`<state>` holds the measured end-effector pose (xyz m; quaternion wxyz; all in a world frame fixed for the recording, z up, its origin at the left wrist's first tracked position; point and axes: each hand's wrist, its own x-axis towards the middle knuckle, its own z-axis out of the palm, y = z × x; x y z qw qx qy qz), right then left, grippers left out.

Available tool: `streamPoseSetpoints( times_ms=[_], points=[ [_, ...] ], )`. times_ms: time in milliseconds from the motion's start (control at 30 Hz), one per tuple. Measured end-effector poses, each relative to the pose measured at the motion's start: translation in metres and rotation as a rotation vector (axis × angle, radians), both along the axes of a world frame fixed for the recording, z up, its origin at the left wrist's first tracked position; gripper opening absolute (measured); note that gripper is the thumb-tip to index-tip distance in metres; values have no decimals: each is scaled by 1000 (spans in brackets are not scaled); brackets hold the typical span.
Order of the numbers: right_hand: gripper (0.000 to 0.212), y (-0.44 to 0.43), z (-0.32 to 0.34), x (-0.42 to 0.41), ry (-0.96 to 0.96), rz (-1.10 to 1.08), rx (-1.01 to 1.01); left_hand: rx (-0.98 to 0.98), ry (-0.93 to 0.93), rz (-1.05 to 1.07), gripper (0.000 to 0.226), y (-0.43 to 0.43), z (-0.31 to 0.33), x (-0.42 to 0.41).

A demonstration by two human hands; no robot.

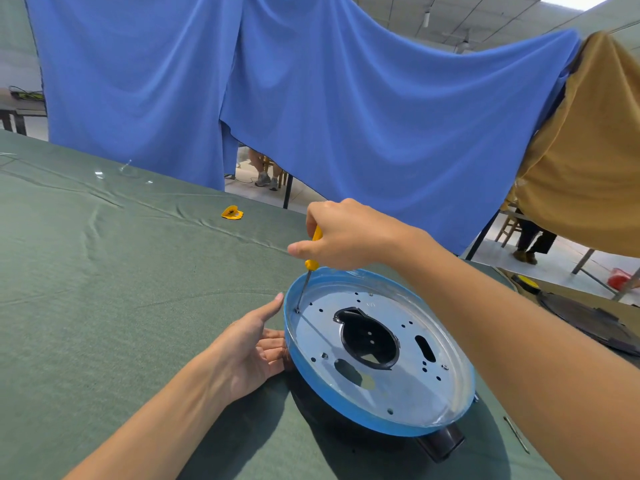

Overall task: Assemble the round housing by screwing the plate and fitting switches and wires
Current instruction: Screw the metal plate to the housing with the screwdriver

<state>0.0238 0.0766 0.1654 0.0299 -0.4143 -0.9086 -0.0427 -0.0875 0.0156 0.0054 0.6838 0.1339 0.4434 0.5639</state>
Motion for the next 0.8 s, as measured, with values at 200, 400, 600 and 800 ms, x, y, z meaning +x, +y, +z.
streamPoseSetpoints(
  times_ms=[200,400,600,800],
  points=[
    [8,-8,13,4,-30,135,-39,-2,79,-5,86,-3,5,0],
    [18,-6,18,11,-35,277,-8,-4,90,34,79,-2,5,2],
    [8,-1,22,9,-29,195,-75,-5,89,35,79,-2,4,1],
    [55,8,8,1,-60,64,-5,4,82,19,81,-3,4,1]
  ],
)
